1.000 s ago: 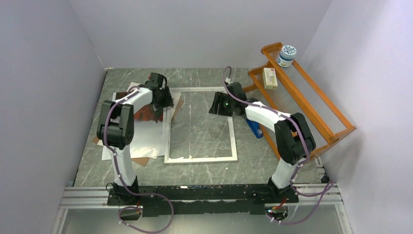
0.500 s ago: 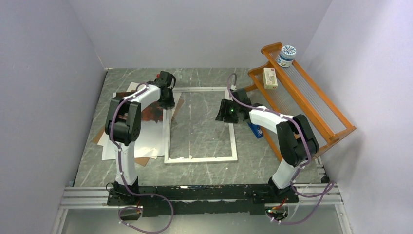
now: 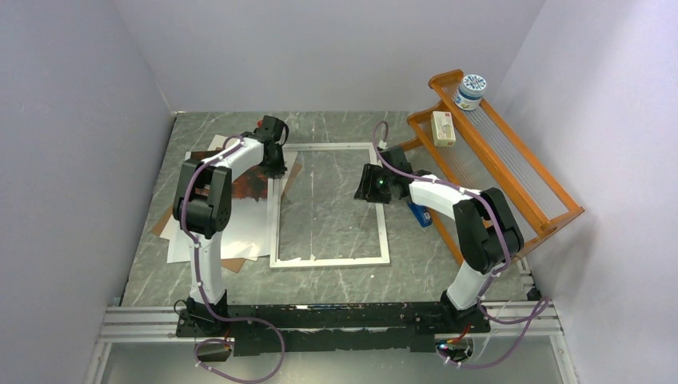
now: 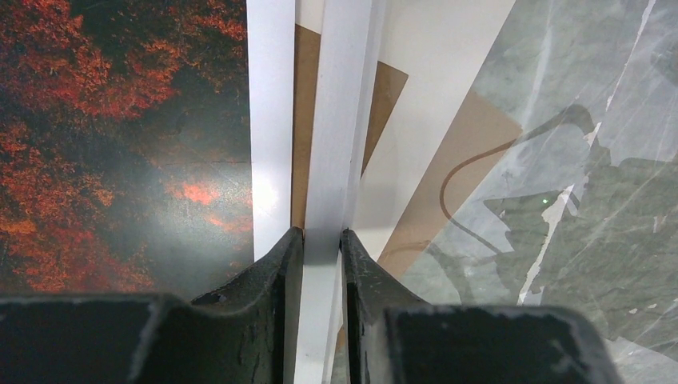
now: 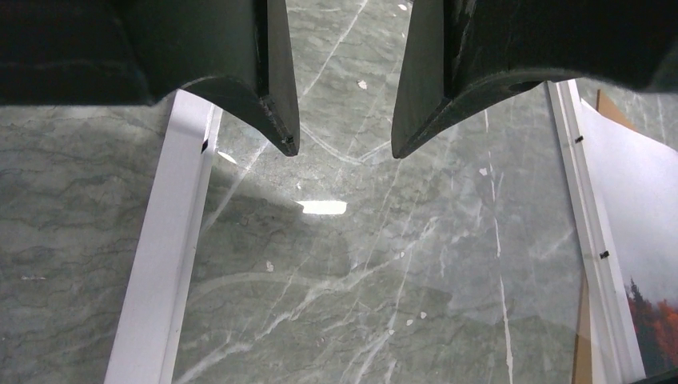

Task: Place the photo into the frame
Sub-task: Move the photo frame to the center of the board.

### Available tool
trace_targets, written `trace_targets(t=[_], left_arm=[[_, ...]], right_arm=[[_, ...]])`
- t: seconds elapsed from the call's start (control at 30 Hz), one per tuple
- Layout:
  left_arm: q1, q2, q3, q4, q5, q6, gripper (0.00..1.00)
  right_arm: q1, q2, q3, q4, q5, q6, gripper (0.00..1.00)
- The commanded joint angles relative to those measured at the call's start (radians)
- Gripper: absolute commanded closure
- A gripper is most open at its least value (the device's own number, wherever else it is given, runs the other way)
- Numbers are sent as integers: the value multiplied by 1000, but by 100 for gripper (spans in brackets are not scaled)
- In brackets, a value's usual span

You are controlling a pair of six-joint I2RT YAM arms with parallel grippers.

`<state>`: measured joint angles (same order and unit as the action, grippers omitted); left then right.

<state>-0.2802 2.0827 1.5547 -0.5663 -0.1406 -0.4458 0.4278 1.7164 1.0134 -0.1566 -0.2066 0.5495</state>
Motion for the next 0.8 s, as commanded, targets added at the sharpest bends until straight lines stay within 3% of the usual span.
trace_targets(t=[0.0, 0.13, 0.67, 0.7, 0.77], left_arm=[[1, 2, 15, 7, -6, 8, 86], [2, 5, 15, 13, 17, 7, 97], [5, -47, 13, 51, 83, -32, 98], [5, -45, 17, 49, 86, -33, 97], [5, -38, 33, 24, 78, -33, 81]], right_arm=[[-1, -31, 1, 31, -14, -16, 51], [-1, -29, -1, 32, -19, -15, 51], [-1, -55, -18, 32, -17, -7, 51], [-1, -56, -19, 32, -17, -8, 50], [-1, -57, -19, 31, -20, -7, 50]])
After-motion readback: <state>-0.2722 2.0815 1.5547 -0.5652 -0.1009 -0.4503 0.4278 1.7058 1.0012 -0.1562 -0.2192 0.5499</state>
